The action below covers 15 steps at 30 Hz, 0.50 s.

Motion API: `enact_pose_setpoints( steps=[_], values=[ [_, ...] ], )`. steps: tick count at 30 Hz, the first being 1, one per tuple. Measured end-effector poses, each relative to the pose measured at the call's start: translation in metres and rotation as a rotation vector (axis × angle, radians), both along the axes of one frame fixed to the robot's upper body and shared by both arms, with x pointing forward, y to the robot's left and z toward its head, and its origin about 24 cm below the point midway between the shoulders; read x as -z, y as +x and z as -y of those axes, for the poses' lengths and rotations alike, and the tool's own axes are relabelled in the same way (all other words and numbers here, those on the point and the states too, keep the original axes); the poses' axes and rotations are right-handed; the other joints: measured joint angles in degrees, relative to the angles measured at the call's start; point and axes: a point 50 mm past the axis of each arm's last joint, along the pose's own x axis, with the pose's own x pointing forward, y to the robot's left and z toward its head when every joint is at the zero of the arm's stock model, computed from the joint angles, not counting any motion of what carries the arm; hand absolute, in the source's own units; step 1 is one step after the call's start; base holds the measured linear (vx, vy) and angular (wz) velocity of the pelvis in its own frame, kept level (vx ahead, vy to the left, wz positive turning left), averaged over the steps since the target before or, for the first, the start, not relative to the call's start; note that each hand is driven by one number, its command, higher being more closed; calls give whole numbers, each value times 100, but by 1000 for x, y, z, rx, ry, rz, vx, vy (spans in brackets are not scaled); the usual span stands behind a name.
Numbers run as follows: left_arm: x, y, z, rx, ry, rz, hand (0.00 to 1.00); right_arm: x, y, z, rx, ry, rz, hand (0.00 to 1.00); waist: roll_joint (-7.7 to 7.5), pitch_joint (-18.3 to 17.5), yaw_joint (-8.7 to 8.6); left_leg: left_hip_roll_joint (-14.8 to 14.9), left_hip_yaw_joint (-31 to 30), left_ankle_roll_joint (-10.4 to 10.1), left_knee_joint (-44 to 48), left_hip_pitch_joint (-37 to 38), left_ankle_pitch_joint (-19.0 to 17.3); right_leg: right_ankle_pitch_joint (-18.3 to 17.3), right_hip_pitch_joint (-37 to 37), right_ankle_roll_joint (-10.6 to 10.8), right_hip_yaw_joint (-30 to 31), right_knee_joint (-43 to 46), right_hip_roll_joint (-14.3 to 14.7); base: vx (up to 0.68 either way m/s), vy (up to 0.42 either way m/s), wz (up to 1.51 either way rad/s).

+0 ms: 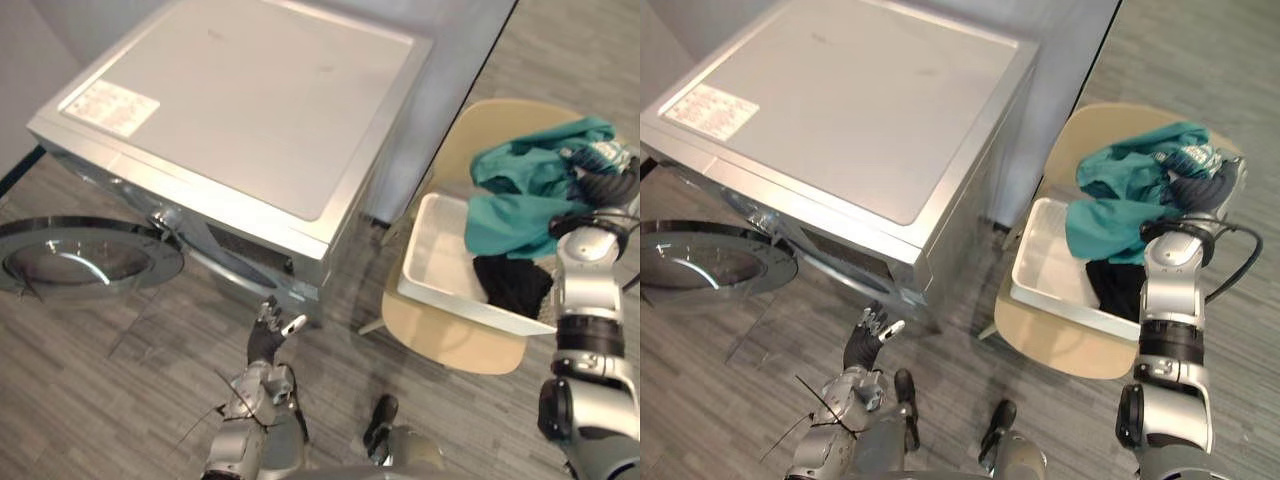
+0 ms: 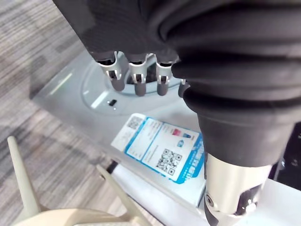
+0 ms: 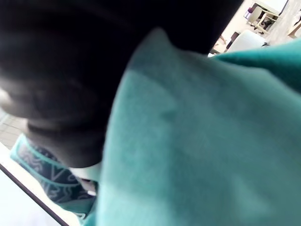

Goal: Pick up the laundry basket with both hands and put the clothes into the washing machine.

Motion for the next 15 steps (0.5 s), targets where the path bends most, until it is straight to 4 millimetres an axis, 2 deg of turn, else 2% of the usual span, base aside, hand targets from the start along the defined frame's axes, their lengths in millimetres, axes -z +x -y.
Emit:
enact_pose_setpoints(
  steps=[2, 4, 10, 12, 14, 15],
  values=[
    [0, 0, 1, 13, 28, 1, 0, 1, -9, -7, -20, -17, 32, 100, -4, -182, -11, -40, -3, -6, -27, 84, 10, 53, 94, 9, 6, -123, 19, 4, 39, 0],
    [-1, 1, 2, 16, 35, 7, 0, 7, -10, -16, -52, 1, 51, 100, -2, -325, -33, -37, 11, 18, 1, 102, 31, 174, 174, -34, 32, -249, 50, 37, 31, -6],
    [-21, 1, 4, 23, 109, 90, 0, 33, -4, -54, -225, 110, 30, 100, 20, -370, -8, 129, -64, -43, 406, 139, -116, 344, 447, -89, 131, -500, 216, 31, 0, -10],
    [-28, -2, 6, 36, 125, 102, 0, 35, -1, -64, -292, 113, 25, 100, 37, -374, 6, 207, -86, -77, 556, 119, -203, 361, 517, -117, 137, -553, 284, -23, -5, -4],
    [-45, -7, 8, 91, 175, 173, 0, 28, 1, -79, -387, 105, 55, 100, 59, -366, 31, 328, -80, -110, 785, 44, -307, 374, 515, -153, 212, -553, 364, -65, 6, -12],
    [-46, -8, 8, 98, 188, 174, 0, 26, 1, -82, -405, 100, 66, 100, 72, -368, 42, 349, -70, -115, 827, 43, -326, 382, 512, -166, 248, -553, 379, -81, 14, -18]
  ],
)
